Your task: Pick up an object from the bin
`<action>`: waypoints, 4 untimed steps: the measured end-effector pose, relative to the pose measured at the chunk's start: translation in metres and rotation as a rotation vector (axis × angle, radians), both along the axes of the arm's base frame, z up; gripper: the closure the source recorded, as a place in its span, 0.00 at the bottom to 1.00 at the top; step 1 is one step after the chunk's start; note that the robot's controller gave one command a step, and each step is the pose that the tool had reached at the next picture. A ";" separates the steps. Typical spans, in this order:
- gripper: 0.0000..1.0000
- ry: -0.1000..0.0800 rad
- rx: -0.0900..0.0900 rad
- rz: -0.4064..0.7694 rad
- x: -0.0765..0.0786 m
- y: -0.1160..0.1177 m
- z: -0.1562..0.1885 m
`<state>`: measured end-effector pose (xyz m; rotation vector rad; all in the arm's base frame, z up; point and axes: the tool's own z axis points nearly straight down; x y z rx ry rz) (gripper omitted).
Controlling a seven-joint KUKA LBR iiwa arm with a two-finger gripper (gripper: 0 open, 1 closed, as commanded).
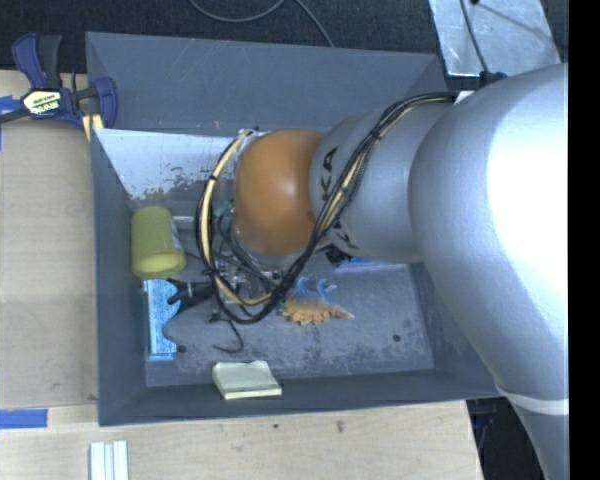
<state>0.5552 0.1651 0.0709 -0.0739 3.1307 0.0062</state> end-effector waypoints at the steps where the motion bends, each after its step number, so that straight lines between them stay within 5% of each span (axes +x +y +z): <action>1: 1.00 0.000 0.000 0.000 0.000 0.000 0.000; 4: 1.00 -0.005 0.001 0.000 0.001 0.000 0.011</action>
Offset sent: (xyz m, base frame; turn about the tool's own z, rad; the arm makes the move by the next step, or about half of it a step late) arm 0.0001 0.0000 0.0210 0.0000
